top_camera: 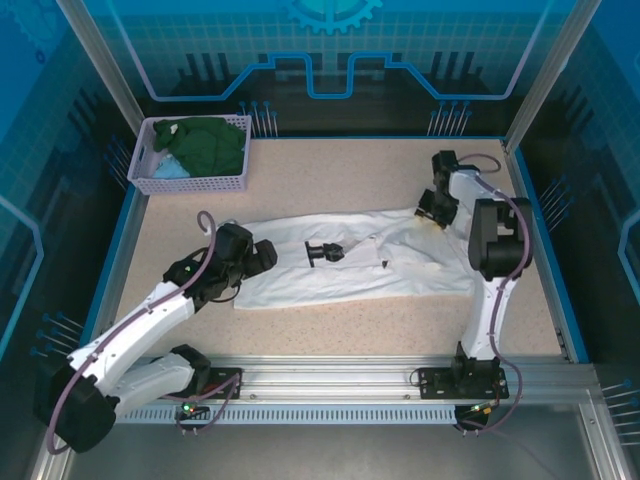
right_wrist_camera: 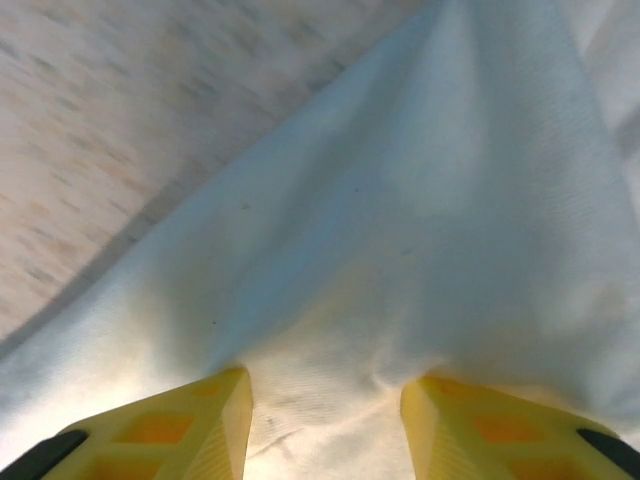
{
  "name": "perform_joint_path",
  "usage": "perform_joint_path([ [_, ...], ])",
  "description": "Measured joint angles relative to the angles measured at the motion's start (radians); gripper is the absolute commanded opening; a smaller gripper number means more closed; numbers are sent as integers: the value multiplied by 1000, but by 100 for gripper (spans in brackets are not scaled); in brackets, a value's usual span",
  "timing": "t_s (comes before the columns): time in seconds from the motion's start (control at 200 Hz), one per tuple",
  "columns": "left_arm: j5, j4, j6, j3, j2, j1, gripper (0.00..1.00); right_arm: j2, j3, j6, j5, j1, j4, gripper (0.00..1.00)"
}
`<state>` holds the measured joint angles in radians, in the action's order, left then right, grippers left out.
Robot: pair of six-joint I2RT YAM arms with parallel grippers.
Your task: Fold and stack the t-shirts
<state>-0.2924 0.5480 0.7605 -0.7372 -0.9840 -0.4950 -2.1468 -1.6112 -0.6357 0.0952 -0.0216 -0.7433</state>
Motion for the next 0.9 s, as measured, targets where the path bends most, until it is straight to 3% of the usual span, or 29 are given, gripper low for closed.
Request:
perform_joint_path([
  [0.125,-14,24,-3,19,56,0,97,-134,-220,-16,27,-53,-86,47],
  [0.295,-19,24,-3,40,63,0,99,-390,-676,-23,37,-119,-218,48],
  [0.425,-18,23,-3,48,59,1,99,-579,-1018,-23,1,-156,-261,53],
  [0.5,-17,16,-3,61,54,3,99,-634,-1118,-26,-47,-163,-247,57],
  [0.705,86,-64,0,125,-36,7,92,-559,-1055,-41,-137,-161,-196,66],
  [0.81,158,-109,-2,129,-140,7,86,-383,-905,-47,-147,-163,-175,64],
  [0.9,198,-138,-4,128,-223,2,79,-143,-686,-58,-125,-163,-146,59],
])
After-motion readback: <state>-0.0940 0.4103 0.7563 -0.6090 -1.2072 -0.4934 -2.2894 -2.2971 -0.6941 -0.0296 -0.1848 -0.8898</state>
